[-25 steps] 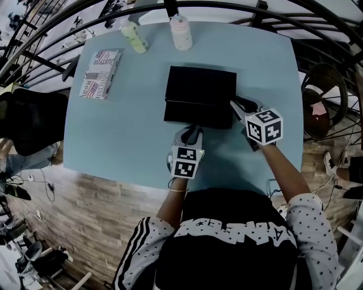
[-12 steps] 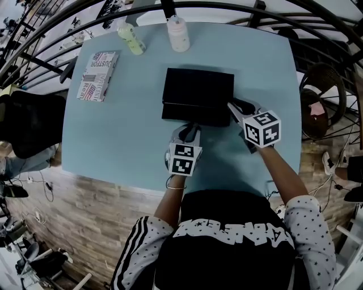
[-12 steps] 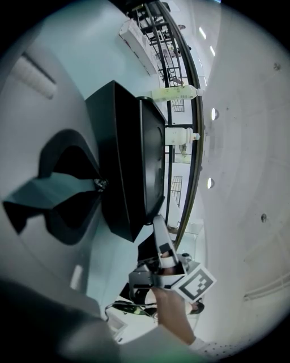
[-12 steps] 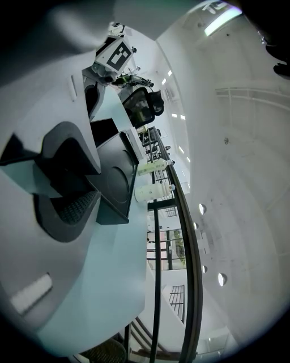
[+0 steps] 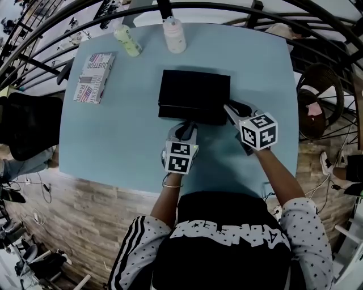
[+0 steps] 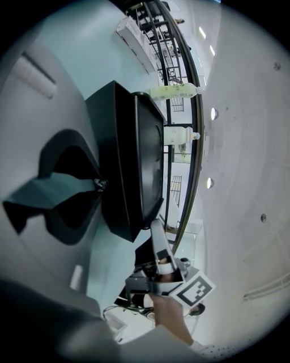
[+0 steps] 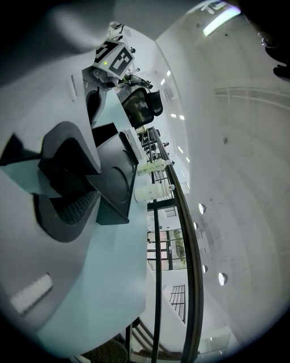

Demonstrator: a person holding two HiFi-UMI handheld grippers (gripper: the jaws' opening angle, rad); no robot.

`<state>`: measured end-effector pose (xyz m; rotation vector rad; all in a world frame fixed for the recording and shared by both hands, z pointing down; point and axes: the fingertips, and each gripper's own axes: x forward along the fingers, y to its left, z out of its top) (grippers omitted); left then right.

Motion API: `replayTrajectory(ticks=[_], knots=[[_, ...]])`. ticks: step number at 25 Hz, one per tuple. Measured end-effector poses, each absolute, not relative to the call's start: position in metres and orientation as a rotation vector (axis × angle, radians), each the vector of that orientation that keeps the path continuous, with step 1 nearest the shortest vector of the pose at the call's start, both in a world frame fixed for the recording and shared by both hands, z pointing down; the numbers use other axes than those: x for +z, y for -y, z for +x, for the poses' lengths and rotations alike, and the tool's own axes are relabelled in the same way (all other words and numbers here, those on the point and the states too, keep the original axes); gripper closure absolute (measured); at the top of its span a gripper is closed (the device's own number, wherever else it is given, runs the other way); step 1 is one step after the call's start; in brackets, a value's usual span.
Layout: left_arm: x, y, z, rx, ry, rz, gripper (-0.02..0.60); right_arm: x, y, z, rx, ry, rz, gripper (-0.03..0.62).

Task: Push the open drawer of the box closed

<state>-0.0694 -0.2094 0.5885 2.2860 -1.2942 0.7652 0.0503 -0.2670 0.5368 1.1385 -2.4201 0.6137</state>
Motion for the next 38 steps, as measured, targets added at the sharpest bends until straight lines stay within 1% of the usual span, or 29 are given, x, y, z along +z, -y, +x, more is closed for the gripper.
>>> replayTrajectory(ticks=[38], knots=[[0.586, 0.241, -0.063, 0.730, 1.300, 2.278, 0.581, 0.535, 0.267, 0.052, 0.623, 2.428, 1.125, 0.517]])
